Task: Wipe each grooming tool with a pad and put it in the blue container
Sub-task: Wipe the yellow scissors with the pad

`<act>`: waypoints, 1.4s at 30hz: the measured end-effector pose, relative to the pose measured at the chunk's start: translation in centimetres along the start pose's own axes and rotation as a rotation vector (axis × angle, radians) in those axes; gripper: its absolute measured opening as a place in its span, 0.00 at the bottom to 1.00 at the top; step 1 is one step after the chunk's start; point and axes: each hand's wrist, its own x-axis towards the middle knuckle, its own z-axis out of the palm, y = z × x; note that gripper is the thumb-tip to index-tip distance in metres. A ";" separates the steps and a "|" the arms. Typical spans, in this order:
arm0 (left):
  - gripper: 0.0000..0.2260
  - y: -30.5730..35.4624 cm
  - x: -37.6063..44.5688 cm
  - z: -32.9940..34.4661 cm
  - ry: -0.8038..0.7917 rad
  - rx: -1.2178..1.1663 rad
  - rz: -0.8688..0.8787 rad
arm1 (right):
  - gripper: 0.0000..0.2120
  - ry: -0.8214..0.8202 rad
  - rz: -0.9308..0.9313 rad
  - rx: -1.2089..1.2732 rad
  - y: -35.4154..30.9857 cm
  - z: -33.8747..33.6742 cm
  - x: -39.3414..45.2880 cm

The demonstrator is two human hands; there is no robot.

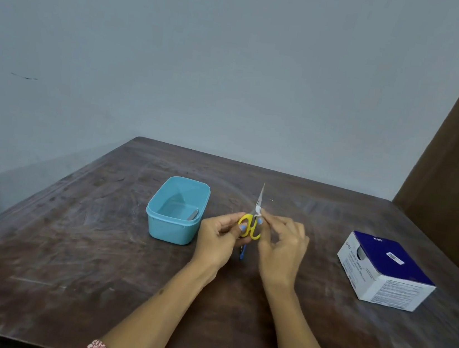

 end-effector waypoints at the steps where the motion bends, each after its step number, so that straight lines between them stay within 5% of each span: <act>1: 0.11 0.1 0.0 0.0 -0.010 -0.018 -0.010 | 0.11 0.017 -0.005 -0.023 0.1 -0.1 0.0; 11: 0.11 0.5 -0.2 0.3 0.001 -0.159 -0.058 | 0.04 0.078 -0.201 -0.216 -1.0 -0.3 -0.7; 42: 0.09 0.6 -0.7 0.4 -0.018 -0.164 -0.099 | 0.05 -0.001 -0.028 -0.232 -1.5 -0.4 -1.2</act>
